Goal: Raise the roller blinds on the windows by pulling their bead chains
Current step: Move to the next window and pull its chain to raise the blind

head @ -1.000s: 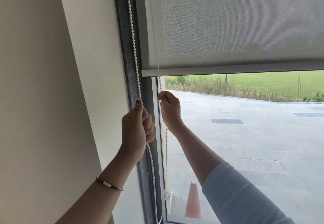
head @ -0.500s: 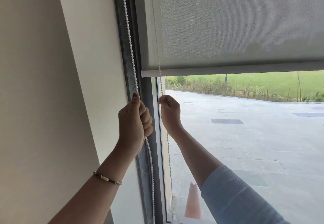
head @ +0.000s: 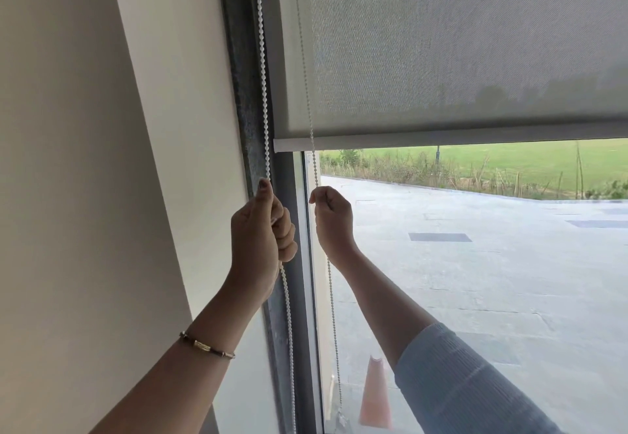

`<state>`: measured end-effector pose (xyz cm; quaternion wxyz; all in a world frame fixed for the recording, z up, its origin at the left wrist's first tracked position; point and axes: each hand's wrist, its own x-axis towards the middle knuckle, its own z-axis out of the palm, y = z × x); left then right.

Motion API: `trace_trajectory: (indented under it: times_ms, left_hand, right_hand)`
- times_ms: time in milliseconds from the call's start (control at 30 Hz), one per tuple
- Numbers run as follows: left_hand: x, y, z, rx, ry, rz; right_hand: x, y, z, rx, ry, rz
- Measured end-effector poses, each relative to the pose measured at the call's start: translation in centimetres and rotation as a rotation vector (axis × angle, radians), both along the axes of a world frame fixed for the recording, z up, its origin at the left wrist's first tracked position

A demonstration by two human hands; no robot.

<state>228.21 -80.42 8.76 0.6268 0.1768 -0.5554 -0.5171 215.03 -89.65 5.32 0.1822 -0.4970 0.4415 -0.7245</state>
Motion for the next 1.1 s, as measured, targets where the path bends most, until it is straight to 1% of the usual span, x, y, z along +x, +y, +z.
trace_trajectory:
  times_ms: [233,300,367,433,500,667,833,900,1100]
  left_hand:
    - [-1.0,-0.9,0.4,-0.003,-0.031,0.078]
    - [-1.2,-1.3,0.6,-0.041,-0.079,0.17]
    - [-1.2,-1.8,0.9,-0.085,-0.195,0.324]
    - [-1.1,-2.4,1.2,-0.101,-0.27,0.409]
    - [-1.0,-2.8,1.4,-0.092,-0.256,0.394]
    - [-1.2,-2.9,1.7,-0.056,-0.134,0.283]
    - [-1.6,-3.0,1.9,-0.025,-0.115,0.289]
    - [-1.7,-3.1,2.1,-0.015,-0.091,0.295]
    - [-1.9,-3.2,1.9,-0.026,-0.078,0.263]
  right_hand:
    - [-0.2,-0.5,0.1,0.018,0.005,0.008]
    - [-0.1,-0.3,0.3,0.035,0.015,0.014]
    - [-0.1,-0.2,0.6,0.049,0.013,0.032]
    - [-0.4,-0.1,0.9,0.061,0.046,0.014]
    - [-0.7,0.1,1.1,0.08,0.083,-0.013]
    - [-0.9,0.6,0.9,0.071,0.093,-0.052]
    - [-0.5,0.8,0.0,0.093,0.082,-0.046]
    - [-0.6,0.8,-0.7,0.103,0.046,-0.04]
    - [-1.0,1.0,-0.3,0.092,0.019,-0.041]
